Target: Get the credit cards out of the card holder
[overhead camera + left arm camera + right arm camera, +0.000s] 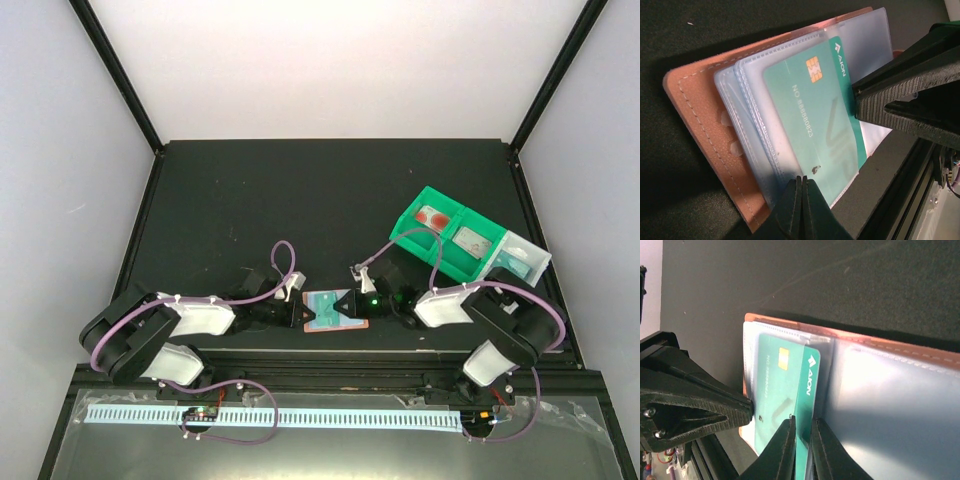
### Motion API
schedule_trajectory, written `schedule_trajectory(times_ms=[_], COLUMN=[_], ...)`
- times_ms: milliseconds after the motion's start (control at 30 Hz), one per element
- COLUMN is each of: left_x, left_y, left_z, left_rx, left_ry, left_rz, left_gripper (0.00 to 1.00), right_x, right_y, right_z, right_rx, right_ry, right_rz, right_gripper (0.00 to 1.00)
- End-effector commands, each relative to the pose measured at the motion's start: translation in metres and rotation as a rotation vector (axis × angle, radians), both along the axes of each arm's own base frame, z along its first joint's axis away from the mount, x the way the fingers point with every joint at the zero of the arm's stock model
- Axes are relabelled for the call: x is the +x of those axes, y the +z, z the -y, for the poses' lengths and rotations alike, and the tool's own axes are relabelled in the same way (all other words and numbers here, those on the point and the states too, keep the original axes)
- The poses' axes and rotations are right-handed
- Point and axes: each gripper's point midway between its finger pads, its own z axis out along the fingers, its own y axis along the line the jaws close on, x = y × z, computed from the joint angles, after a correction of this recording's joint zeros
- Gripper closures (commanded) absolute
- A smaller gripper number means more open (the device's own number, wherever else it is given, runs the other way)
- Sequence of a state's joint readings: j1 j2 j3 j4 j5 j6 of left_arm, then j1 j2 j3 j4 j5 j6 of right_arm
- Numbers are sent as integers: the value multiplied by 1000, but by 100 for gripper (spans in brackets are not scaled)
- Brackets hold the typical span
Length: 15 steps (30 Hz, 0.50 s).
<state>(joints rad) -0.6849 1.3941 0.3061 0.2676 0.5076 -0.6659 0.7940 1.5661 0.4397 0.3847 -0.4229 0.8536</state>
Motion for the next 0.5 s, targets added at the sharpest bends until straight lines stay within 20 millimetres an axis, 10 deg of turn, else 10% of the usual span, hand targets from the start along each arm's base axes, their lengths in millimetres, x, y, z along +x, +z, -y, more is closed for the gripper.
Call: schedule_trajectory(times_ms=[0, 467], left_x=[-3, -5], left_y=[-12, -12], left_z=[-9, -12], left_rx=[70, 78], left_ry=[12, 15], left_rz=[-11, -11], left_gripper=[98, 98], right_x=[-2, 0], right_y=[-1, 1], right_z=[-4, 2], right_rx=[40, 56], right_ry=[20, 15], right_rz=[0, 7], right_gripper=[87, 99])
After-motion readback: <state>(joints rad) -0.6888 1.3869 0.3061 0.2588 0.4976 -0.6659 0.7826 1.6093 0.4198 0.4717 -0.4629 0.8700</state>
